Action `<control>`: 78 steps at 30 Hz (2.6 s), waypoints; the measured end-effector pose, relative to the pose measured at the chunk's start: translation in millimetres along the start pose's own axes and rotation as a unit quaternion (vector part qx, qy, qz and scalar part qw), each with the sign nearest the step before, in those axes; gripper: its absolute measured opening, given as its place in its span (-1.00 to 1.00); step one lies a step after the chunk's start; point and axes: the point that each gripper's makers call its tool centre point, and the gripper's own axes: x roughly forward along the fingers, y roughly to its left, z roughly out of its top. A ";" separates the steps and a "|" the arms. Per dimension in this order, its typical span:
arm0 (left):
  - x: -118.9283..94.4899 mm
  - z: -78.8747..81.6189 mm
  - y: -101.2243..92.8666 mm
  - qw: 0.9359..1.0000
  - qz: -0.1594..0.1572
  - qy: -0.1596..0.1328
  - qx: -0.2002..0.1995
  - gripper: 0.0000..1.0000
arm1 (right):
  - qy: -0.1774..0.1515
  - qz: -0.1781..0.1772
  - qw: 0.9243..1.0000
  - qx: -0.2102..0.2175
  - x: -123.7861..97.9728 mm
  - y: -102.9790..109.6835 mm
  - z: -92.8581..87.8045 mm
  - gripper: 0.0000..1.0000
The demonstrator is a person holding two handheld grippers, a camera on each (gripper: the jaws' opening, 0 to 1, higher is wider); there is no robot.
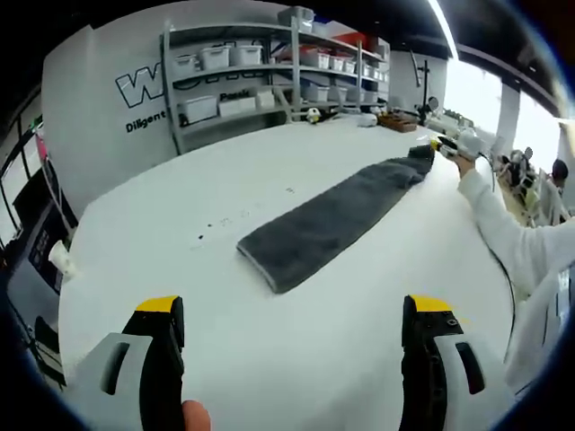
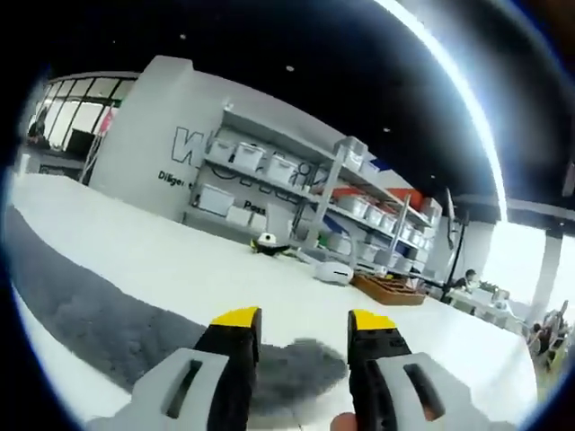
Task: Open the folded towel by lifting each exposed corner and separating the folded layers until the towel lies flat within the target outline without major curled edges
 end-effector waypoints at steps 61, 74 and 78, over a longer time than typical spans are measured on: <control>143.8 -21.0 -14.2 0.990 -0.093 -0.094 -0.054 0.03 | 0.028 0.318 0.931 0.175 -95.3 117.7 111.4 0.99; 128.6 -14.8 15.2 0.983 -0.086 -0.159 -0.038 -0.97 | 0.025 0.327 0.929 0.170 -101.6 126.7 114.8 0.97; 121.0 -17.1 28.4 0.983 -0.066 -0.166 -0.050 -0.97 | 0.020 0.326 0.930 0.169 -104.2 126.5 118.4 0.97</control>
